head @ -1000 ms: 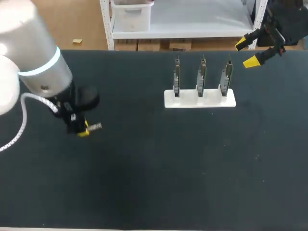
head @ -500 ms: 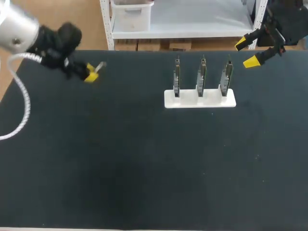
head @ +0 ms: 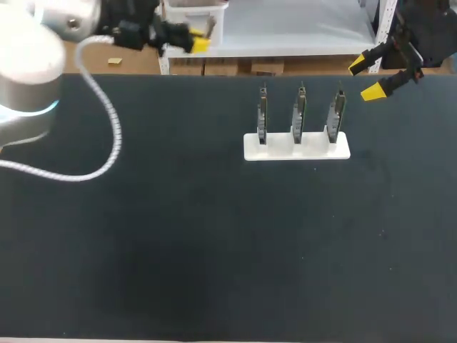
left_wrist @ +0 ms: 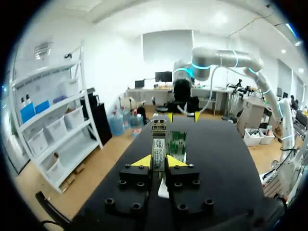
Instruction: Pick up the optical module with the left hand, and insert it into the network port with the right hand.
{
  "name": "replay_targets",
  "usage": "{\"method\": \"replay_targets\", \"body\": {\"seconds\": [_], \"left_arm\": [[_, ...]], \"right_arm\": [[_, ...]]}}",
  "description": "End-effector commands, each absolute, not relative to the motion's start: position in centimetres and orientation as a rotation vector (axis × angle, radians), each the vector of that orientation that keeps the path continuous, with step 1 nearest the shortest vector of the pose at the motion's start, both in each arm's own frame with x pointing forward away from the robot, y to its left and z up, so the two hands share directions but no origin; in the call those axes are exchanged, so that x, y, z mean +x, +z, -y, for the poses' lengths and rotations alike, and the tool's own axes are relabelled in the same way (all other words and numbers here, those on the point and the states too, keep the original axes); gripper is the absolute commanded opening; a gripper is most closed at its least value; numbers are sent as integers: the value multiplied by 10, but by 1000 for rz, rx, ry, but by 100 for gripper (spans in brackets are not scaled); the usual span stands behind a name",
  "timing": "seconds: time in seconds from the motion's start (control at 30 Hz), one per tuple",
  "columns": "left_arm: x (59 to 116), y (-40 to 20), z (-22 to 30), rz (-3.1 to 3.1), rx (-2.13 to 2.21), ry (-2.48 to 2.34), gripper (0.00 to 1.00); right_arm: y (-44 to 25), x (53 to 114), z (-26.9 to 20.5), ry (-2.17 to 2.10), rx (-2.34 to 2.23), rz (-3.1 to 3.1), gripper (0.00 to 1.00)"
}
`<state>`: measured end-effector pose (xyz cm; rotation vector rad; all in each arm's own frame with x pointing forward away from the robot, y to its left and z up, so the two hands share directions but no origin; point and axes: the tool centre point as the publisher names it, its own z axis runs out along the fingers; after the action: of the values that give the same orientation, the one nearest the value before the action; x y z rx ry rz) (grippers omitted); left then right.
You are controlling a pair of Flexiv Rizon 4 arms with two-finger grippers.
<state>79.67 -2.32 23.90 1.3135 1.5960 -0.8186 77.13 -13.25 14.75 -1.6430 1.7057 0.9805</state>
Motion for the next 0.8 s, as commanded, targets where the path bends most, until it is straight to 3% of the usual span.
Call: {"method": "replay_targets", "body": {"seconds": [0.03, 0.43, 0.8], "left_arm": [[817, 234, 83, -1207, 1285, -1078, 0], [799, 230, 183, -1056, 1352, -1226, 0], [787, 224, 226, -1035, 1348, -1249, 0]], "right_arm": [[148, 769, 132, 975, -1641, -1706, 100], [148, 769, 132, 975, -1641, -1706, 100], [148, 769, 132, 975, -1641, -1706, 100]]}}
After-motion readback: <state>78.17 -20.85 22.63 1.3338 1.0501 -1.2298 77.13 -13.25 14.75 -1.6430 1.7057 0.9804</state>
